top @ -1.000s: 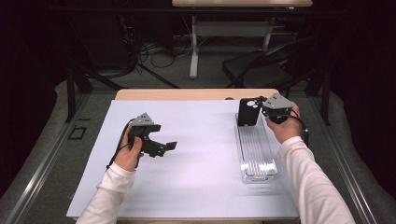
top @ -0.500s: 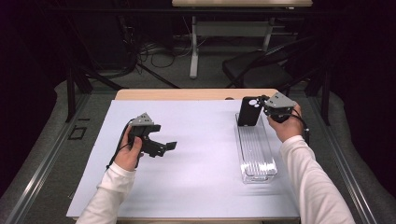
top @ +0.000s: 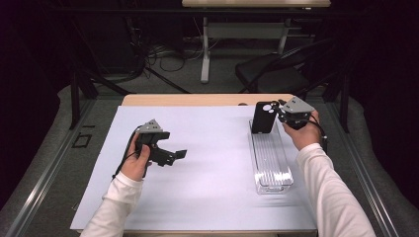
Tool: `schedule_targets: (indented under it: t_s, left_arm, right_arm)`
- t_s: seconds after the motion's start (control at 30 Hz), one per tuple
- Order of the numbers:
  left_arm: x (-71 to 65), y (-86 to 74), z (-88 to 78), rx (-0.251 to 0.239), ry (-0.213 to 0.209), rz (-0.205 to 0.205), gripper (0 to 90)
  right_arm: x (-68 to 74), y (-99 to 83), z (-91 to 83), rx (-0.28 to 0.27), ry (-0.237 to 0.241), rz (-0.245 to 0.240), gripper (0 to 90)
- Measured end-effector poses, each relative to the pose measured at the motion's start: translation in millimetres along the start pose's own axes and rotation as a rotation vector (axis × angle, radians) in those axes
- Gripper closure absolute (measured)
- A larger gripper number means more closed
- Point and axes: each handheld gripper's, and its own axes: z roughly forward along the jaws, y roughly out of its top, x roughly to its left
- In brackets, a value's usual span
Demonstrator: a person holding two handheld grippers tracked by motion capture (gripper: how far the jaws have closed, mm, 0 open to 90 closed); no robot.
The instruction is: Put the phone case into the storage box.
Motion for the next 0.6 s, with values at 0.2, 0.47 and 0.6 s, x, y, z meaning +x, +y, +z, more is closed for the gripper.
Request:
schedule_targets:
  t_s: [0.2, 0.47, 0.6]
  left_arm:
    - [0.2, 0.0, -0.2, -0.004, 0.002, 0.002, 0.5]
    - [0.4, 0.0, -0.2, -0.004, 0.003, 0.002, 0.5]
    - [0.4, -0.2, -0.3, -0.003, 0.004, -0.002, 0.5]
  right_arm:
    - [-0.5, 0.1, -0.9, 0.006, 0.002, 0.006, 66.3]
    - [0.7, 1.4, -1.4, 0.013, -0.002, 0.011, 57.8]
    - [1.2, 2.7, -2.2, 0.016, -0.009, 0.018, 52.0]
